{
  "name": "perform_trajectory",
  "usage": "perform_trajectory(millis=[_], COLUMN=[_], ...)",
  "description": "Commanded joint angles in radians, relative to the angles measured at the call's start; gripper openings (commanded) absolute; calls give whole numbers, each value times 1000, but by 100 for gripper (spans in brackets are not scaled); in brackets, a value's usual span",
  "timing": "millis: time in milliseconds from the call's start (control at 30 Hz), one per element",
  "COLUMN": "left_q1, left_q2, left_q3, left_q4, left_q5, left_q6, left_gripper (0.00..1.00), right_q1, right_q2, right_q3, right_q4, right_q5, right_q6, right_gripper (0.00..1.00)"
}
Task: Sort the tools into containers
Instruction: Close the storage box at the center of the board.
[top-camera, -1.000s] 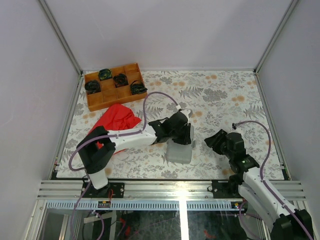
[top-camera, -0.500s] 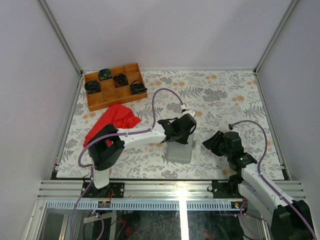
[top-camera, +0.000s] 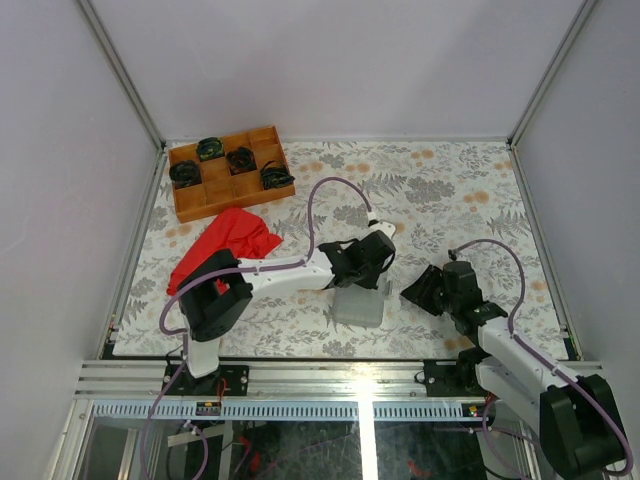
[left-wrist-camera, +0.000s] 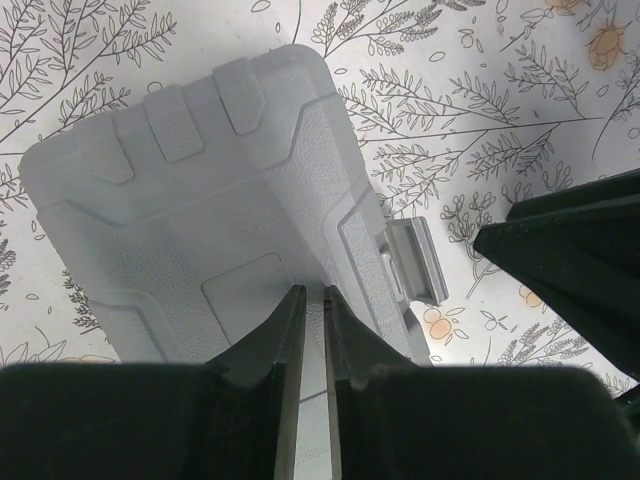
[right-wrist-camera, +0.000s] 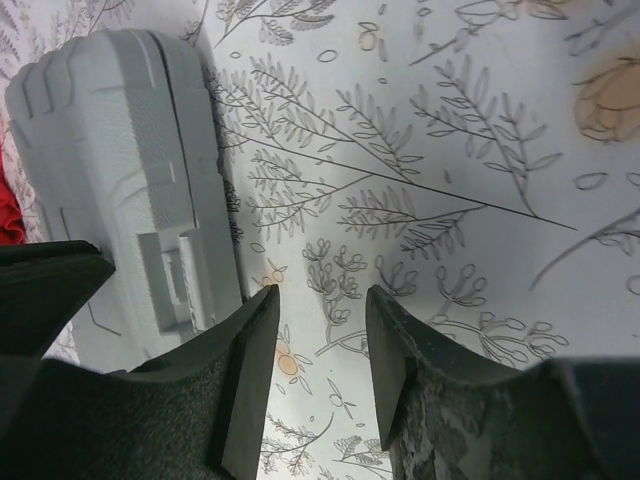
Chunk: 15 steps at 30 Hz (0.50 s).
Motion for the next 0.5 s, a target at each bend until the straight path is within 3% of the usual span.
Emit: perform_trajectory(millis=[0, 200, 467], left_q1=[-15, -15, -16], left_q2=[87, 82, 81], left_q3=[-143, -180, -176], left_q4=[-70, -46, -39], left_q5=[47, 57, 63], left_q6=[-9, -23, -23], left_gripper=[9, 8, 8], right_q1=[3, 3, 3], right_q2=[43, 82, 146], right_q3=[46, 2, 0], right_q4=[77, 256, 340], right_q5=[-88, -171, -229], right_q6=[-48, -3, 15], right_gripper=[46, 43, 38])
